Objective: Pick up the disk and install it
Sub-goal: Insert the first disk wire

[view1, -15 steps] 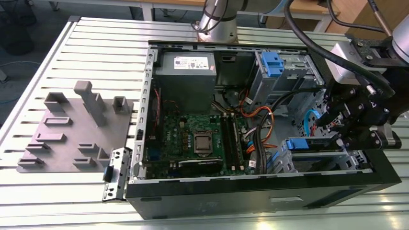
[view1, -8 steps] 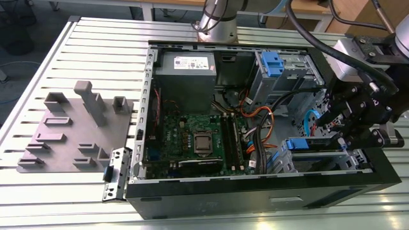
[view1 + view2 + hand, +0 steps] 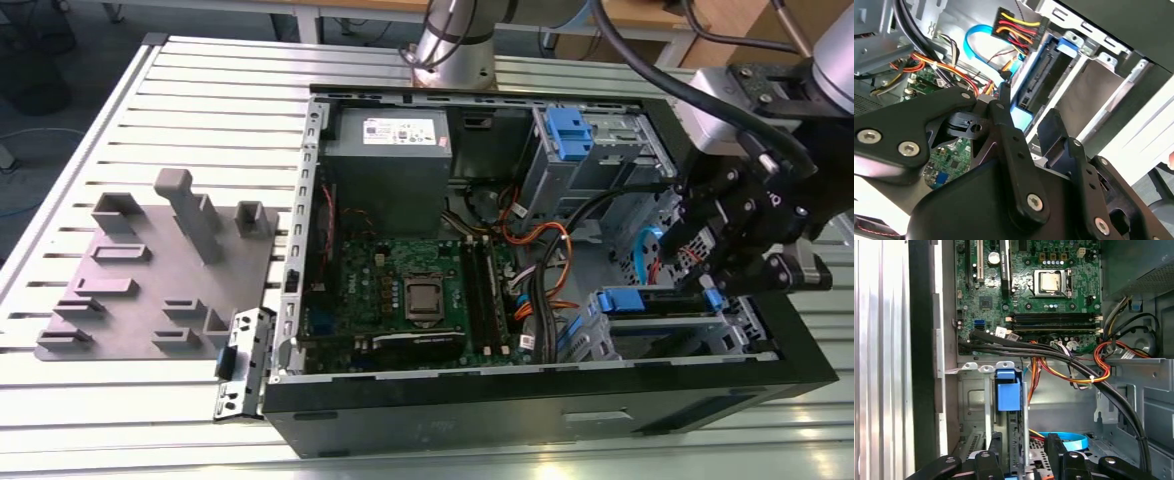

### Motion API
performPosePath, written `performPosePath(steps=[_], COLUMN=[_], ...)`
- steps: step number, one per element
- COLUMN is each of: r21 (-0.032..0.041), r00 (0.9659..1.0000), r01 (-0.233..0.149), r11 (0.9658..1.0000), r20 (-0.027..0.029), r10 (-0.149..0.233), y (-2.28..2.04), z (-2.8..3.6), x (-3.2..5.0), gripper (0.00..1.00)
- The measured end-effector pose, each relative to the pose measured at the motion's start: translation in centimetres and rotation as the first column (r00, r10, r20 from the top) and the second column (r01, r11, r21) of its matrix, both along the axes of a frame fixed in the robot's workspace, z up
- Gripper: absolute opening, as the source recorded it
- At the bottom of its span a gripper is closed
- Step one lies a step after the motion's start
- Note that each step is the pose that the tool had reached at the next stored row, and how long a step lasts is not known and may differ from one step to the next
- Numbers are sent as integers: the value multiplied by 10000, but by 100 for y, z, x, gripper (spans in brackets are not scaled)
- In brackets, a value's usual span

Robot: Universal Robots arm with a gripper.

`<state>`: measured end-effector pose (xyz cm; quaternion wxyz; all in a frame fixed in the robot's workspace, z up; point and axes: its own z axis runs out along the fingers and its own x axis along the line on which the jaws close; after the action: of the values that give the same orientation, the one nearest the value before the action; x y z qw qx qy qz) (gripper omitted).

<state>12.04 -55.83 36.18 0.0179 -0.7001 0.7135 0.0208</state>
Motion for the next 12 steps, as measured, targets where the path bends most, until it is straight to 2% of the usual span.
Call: performPosePath(steps=[5, 12], r21=[0, 1], r00=[10000, 10000], r01=[0, 0], r11=[10000, 10000], r20=[0, 0], r10=[0, 0], y=[69, 74], z=[0, 33], x=[0, 0], gripper=[49, 49])
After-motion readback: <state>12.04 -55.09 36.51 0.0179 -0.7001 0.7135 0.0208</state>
